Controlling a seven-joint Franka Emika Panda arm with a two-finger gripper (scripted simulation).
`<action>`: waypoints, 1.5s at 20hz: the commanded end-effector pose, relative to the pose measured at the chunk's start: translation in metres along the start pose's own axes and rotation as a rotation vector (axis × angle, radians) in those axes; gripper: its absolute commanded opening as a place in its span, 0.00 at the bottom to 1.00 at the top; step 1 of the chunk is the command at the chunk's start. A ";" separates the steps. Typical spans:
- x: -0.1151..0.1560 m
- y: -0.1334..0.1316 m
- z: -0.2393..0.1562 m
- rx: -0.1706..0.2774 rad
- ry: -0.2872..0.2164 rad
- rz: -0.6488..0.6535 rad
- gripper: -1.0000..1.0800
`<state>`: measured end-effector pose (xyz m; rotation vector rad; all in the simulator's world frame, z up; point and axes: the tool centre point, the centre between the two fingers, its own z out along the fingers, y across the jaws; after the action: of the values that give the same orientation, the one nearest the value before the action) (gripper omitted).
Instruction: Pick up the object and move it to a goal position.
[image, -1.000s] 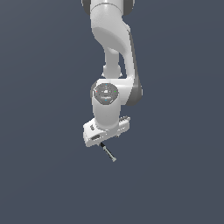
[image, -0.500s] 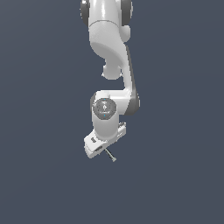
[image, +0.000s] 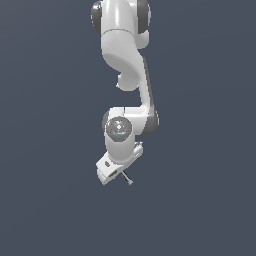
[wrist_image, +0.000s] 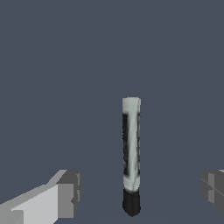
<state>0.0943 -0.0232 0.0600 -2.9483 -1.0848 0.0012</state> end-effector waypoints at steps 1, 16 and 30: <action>0.000 0.000 0.001 0.000 0.000 0.000 0.96; 0.000 0.000 0.050 0.000 0.001 -0.005 0.96; 0.000 0.000 0.050 0.000 0.001 -0.005 0.00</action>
<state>0.0945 -0.0231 0.0098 -2.9457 -1.0921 0.0008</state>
